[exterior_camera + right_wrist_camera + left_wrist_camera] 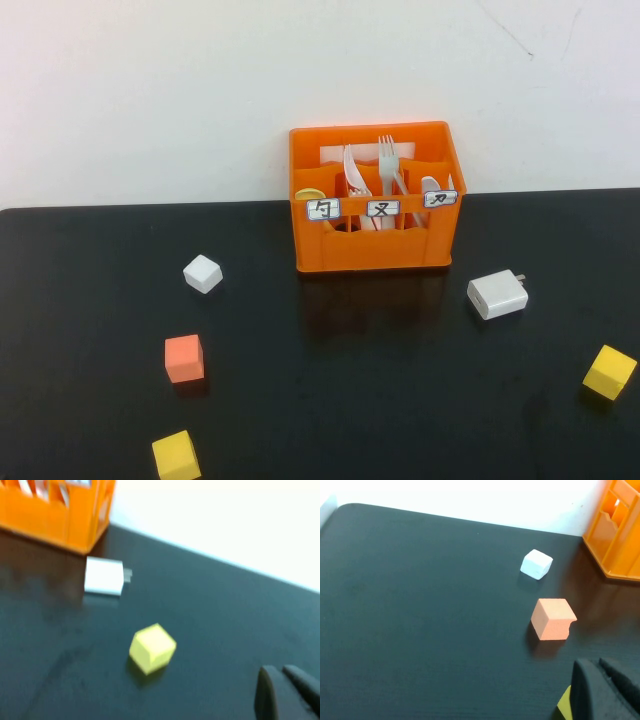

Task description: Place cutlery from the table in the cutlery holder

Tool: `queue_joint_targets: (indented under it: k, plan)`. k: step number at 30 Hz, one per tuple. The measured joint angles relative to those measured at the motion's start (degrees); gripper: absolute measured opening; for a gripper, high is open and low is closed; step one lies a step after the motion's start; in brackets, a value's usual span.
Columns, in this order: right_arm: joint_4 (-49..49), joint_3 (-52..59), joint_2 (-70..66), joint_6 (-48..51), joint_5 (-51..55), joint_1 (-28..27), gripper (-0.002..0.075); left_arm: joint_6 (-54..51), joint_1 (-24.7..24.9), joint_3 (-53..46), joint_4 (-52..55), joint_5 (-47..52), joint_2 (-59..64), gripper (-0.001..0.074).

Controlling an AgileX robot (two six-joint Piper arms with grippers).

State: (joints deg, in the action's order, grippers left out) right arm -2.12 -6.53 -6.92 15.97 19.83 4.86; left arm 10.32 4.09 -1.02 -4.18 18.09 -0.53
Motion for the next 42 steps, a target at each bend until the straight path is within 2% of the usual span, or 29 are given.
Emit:
queue_joint_targets:
  k: [7,13,37,42]
  plan:
    - [0.5,7.3,3.0,0.0,0.3,-0.8,-0.0002,0.0,0.0,0.0,0.0,0.0,0.0,-0.0002]
    - [1.0,7.5,7.5,0.0,-0.3,-0.8,-0.0002,0.0,0.0,0.0,0.0,0.0,0.0,-0.0002]
    - [1.0,7.5,7.6,0.0,0.1,-0.8,-0.0002,0.0,0.0,0.0,0.0,0.0,0.0,-0.0002]
    - [-3.2,7.5,7.6,-4.1,0.3,-0.8,-0.0002,0.0,0.0,0.0,0.0,0.0,0.0,-0.0002]
